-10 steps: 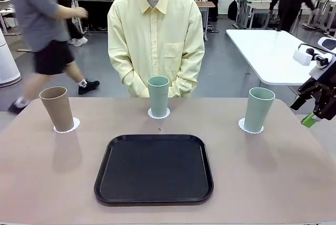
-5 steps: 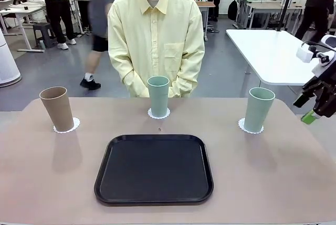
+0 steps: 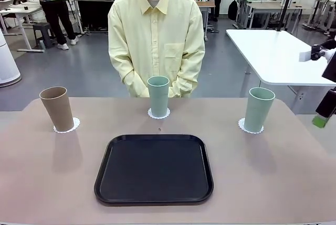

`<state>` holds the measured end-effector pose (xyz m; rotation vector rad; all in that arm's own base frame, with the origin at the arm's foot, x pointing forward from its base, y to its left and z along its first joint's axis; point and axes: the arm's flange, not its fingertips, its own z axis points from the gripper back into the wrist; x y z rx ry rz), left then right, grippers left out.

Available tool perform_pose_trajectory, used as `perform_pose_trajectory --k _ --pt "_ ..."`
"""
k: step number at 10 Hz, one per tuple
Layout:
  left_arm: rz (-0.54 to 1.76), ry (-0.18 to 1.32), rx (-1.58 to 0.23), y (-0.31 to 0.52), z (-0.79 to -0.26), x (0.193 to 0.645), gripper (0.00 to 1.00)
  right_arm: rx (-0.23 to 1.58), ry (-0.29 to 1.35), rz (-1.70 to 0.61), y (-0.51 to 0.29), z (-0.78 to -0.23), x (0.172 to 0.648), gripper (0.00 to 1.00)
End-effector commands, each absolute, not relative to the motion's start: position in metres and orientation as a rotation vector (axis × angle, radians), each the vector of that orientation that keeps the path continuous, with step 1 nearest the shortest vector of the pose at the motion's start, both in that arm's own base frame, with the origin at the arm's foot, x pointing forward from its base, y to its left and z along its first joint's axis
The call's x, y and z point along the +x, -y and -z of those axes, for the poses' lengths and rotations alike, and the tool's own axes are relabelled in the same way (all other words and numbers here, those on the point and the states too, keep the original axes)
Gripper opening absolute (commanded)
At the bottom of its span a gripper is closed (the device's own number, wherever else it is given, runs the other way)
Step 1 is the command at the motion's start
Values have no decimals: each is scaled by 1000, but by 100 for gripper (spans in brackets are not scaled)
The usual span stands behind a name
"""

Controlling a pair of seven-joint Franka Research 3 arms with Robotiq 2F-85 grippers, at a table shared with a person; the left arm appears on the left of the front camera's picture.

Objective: Place coasters on the table and set cups on them.
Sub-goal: Take one Reusable plastic cup from the Flat Tray and place it on a coaster set by the human.

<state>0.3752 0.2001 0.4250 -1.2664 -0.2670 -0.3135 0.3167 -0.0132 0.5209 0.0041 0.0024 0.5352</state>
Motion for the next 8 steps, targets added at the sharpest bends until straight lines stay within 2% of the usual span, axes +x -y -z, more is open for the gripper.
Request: perform_pose_trajectory --k 1,2,3,4,5,6,8 --pt "296 268 -1265 -199 -428 375 100 24 83 -606 20 -518 327 100" --pt "296 268 -1265 -199 -428 375 100 24 83 -606 20 -518 327 100" --pt "296 268 -1265 -199 -428 375 100 9 -5 -541 11 -523 315 100" --pt "296 268 -1265 -199 -428 375 100 357 154 -533 42 -518 303 100" --pt "296 268 -1265 -199 -428 375 100 674 267 -418 81 -505 310 100" --pt "296 268 -1265 -199 -428 375 100 908 311 -300 112 -493 328 100" --pt "296 268 -1265 -199 -428 375 100 1148 282 -183 162 -476 349 100"
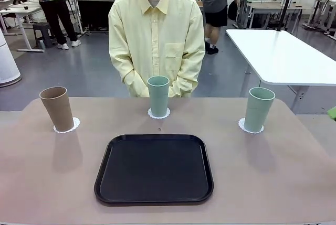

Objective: Place coasters on the table and set cups on them.
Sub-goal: Take one Reusable plastic cup from the Flat Tray and place it on a coaster set by the human.

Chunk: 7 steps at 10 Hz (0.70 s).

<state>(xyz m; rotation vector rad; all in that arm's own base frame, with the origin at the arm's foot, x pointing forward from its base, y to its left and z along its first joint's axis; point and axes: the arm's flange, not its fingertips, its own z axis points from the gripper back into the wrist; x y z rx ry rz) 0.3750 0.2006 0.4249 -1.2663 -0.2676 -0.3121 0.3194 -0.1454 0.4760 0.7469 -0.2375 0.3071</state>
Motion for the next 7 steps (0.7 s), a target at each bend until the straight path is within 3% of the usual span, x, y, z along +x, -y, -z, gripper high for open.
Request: perform_pose_trajectory --k 1,3,7 --pt "296 268 -1265 -199 -428 375 100 1255 320 -133 192 -470 354 100" --pt "296 268 -1265 -199 -428 375 100 1437 402 -65 256 -462 348 100" --pt "296 268 -1265 -199 -428 375 100 1440 258 -162 311 -448 339 100"
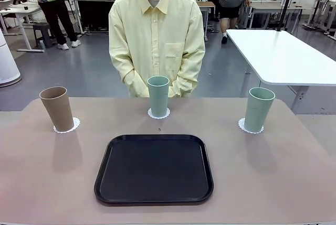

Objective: Place coasters on the table and set cups on them.
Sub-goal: Take one Reusable plastic cup from the Flat Tray and place it on a coaster set by the human.

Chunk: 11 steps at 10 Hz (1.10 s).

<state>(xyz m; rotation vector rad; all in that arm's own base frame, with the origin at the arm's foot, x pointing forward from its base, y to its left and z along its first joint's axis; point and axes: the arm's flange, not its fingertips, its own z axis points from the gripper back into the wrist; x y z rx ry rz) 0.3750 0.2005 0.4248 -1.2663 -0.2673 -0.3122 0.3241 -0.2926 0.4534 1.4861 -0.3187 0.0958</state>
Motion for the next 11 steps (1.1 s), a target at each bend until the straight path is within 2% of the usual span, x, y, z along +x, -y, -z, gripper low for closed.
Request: perform_pose_trajectory --k 1,4,5,6,11 --pt "296 268 -1265 -199 -428 375 100 1432 240 -170 315 -443 341 100" --pt "296 268 -1265 -199 -428 375 100 1427 214 -263 321 -432 332 100" --pt "296 268 -1265 -199 -428 375 100 1419 285 -288 320 -432 328 100" --pt "296 268 -1265 -199 -428 375 100 1432 205 -207 282 -426 344 100" --pt "296 268 -1265 -199 -428 375 100 1432 205 -207 282 -426 344 100"
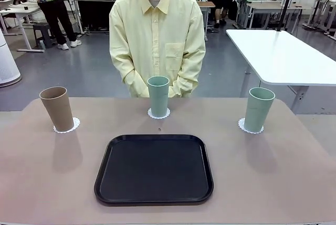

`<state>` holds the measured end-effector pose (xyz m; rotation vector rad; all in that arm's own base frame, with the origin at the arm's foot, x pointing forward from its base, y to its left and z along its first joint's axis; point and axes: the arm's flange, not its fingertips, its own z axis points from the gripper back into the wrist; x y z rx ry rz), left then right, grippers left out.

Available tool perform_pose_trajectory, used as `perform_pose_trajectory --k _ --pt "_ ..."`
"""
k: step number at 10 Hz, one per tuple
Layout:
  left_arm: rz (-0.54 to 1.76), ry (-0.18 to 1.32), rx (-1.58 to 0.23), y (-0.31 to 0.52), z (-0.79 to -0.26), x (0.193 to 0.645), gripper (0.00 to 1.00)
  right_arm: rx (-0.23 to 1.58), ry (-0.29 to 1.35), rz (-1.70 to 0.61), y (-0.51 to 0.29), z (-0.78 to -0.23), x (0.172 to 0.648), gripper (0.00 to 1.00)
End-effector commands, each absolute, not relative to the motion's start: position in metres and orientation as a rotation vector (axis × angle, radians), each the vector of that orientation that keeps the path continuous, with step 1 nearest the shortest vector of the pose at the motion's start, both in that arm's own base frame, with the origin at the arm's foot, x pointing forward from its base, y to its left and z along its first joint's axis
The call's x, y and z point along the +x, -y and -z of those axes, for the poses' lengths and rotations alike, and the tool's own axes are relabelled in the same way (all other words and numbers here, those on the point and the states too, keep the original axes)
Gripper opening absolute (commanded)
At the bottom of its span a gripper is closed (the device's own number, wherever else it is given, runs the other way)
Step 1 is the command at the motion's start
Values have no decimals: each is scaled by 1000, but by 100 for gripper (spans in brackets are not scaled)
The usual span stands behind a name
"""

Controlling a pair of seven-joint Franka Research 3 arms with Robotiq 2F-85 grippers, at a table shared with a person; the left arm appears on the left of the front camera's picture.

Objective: Place coasters on the table and set cups on them.
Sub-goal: Take one Reusable plastic cup from the Flat Tray and place it on a coaster set by the human.

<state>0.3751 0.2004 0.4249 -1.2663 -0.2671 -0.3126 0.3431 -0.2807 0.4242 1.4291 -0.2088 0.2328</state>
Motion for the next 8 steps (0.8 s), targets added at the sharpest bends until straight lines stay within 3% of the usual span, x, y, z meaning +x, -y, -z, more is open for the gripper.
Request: perform_pose_trajectory --k 1,8 --pt "296 268 -1265 -199 -428 375 100 1432 205 -207 282 -426 344 100" --pt "296 268 -1265 -199 -428 375 100 1432 205 -207 282 -426 344 100"
